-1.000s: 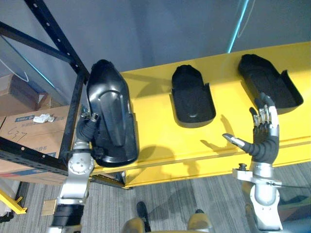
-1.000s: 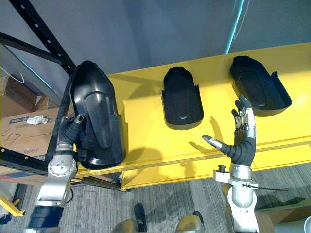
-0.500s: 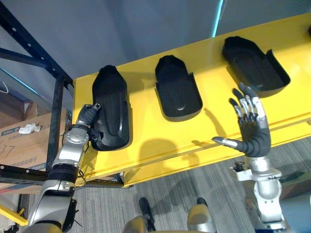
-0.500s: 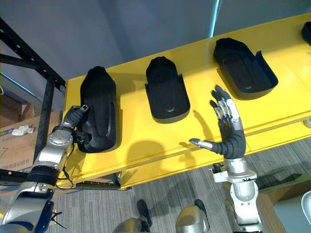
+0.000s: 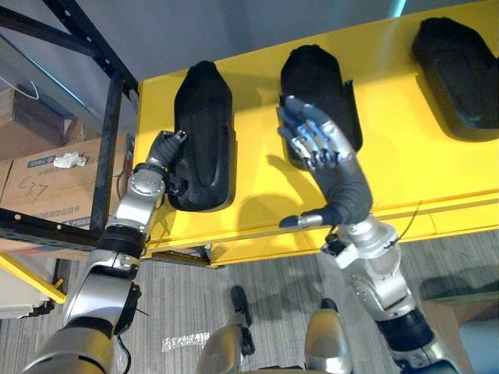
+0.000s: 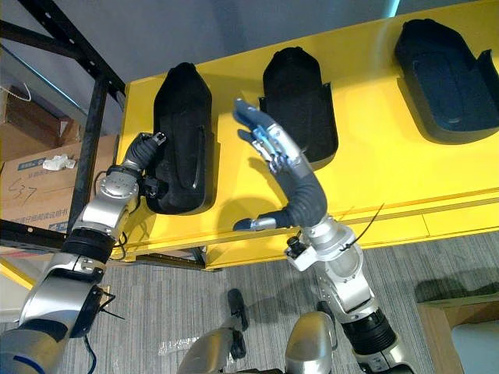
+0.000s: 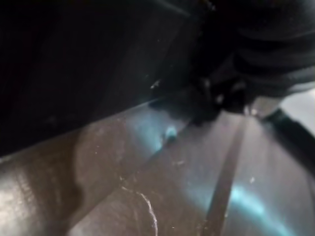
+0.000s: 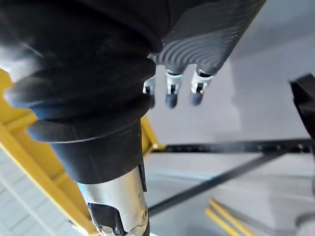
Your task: Walk over and take plastic housings, then place them on the shelf
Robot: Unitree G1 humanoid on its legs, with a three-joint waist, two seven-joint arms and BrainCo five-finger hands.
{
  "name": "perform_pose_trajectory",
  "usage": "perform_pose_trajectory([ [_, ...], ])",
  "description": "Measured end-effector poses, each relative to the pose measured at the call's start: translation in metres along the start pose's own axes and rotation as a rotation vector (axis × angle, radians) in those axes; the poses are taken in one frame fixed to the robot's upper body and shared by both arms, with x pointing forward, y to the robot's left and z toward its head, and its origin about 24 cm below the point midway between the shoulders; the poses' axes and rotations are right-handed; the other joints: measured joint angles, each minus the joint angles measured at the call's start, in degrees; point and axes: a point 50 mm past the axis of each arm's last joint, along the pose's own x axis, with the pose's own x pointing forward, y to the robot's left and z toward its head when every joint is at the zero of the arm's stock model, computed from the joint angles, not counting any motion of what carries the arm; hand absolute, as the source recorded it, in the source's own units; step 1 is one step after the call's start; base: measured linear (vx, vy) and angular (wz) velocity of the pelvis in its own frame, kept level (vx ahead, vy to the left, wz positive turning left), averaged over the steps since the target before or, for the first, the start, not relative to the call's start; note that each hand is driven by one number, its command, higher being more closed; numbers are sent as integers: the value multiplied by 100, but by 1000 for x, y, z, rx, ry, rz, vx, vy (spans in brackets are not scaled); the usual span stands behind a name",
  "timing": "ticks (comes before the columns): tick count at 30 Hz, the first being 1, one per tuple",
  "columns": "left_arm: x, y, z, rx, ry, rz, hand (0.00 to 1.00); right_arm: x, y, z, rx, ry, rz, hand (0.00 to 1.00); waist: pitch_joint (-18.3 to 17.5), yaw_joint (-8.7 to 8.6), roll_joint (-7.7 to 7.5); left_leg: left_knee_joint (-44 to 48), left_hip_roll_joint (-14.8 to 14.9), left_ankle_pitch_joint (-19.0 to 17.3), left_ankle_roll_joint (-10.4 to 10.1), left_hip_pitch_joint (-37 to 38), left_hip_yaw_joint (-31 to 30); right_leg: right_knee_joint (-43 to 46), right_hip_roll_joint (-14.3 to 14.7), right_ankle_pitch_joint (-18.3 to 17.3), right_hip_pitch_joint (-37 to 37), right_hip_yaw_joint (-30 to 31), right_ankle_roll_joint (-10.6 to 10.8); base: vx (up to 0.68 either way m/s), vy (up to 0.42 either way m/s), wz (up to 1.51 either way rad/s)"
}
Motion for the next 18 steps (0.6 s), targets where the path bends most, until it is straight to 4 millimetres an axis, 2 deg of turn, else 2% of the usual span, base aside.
perform_pose_trajectory([
  [3, 2, 3, 5, -1, 8, 36, 100, 1, 2, -1, 5, 4, -11, 0, 57, 21, -33, -11, -2, 14, -13, -19, 4, 119, 4, -46, -82, 6, -13, -26, -25, 1],
  [4, 3, 6, 9, -7, -1, 58, 0, 2, 3, -1, 11, 0, -21, 0, 140, 19, -32, -11, 3, 45, -7, -18, 6, 144, 10, -47, -91, 5, -11, -32, -28, 0],
  [10, 7, 14, 22, -18, -14, 154, 0, 5, 11, -2, 50, -8, -25, 0, 213, -18, -27, -15, -16, 105, 32, -189, 40, 222, 0, -32, -315, 67, 11, -6, -4, 0],
  [18, 8, 11, 16, -60, 27, 202, 0, 4, 17, -1, 86, -23, -36, 0, 213, -17, -29, -20, 13, 99, 27, -84, 74, 211, 1, -26, -230, 100, 20, -4, -8, -1],
])
